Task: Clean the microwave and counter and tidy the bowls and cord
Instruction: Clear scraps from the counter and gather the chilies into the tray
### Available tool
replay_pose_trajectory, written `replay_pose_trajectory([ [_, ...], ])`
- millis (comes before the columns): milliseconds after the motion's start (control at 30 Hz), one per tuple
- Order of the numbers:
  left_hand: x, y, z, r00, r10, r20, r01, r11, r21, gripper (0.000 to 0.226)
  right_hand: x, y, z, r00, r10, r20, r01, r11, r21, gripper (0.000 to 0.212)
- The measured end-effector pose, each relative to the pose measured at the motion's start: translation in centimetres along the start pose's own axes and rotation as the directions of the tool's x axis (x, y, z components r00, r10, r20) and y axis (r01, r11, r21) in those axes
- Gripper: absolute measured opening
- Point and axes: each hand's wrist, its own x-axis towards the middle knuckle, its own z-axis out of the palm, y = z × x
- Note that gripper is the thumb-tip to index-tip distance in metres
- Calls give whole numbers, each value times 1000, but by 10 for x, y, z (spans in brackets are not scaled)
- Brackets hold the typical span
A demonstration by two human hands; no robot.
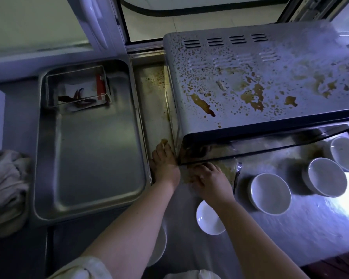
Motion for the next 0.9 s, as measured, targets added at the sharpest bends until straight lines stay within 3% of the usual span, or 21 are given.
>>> replay_pose_trajectory([
  [67,-5,-1,4,992,28,-124,-16,995,94,67,-1,4,1,1000,-17,3,17,1000,-13,29],
  [133,-10,0,2,988,42,-148,-3,968,253,57,-3,8,2,1000,-20,6,20,1000,-17,29],
  [267,-25,-1,3,995,96,-8,-78,850,521,44,-5,12,3,999,-39,21,40,999,-33,26],
  [400,-28,-4,12,994,80,-71,-47,922,385,29,-6,13,0,996,-88,17,89,996,-14,27],
  [500,-31,-5,14,995,95,-1,-89,935,344,27,-9,17,-3,993,-119,18,120,993,-24,24],
  [733,-55,3,8,991,130,-9,-126,975,182,24,-19,26,-11,987,-155,39,156,988,-21,20],
  [900,-81,14,-1,993,120,11,-119,956,269,31,-32,35,-21,984,-167,59,170,984,-47,24],
])
